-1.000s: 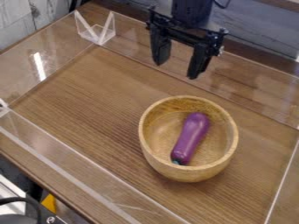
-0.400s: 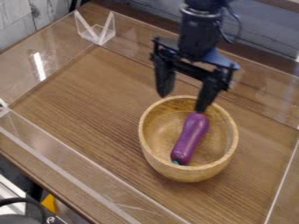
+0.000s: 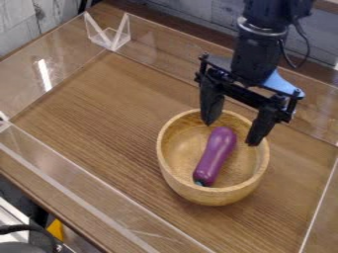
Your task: Remove the purple eggplant from inside the brown bowl and put it on the table
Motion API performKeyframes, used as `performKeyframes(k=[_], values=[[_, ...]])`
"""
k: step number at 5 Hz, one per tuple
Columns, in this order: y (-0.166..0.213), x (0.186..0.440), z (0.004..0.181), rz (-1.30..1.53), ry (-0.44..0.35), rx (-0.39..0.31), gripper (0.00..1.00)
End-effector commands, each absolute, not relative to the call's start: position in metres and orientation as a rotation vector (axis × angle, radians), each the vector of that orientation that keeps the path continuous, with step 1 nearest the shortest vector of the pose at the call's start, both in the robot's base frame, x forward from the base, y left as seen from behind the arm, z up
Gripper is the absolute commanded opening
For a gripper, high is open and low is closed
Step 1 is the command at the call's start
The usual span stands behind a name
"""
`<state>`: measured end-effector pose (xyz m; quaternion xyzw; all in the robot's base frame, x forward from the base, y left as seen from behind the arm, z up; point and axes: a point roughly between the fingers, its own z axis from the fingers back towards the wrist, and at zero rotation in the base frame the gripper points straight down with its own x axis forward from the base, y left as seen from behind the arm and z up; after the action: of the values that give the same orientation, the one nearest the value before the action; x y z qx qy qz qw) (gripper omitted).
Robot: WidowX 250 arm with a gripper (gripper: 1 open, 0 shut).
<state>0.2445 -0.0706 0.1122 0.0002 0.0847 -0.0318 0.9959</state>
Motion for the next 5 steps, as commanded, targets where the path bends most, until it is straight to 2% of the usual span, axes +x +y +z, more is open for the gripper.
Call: performKeyframes(k=[1,4,5], values=[[-0.062,0.255,0.135,-0.083,0.095,-0.012,1.00],[-0.105,0.241,0.091,-0.141,0.098,0.000,1.00],[-0.099,0.241,0.081,-0.114,0.097,0.008,1.00]])
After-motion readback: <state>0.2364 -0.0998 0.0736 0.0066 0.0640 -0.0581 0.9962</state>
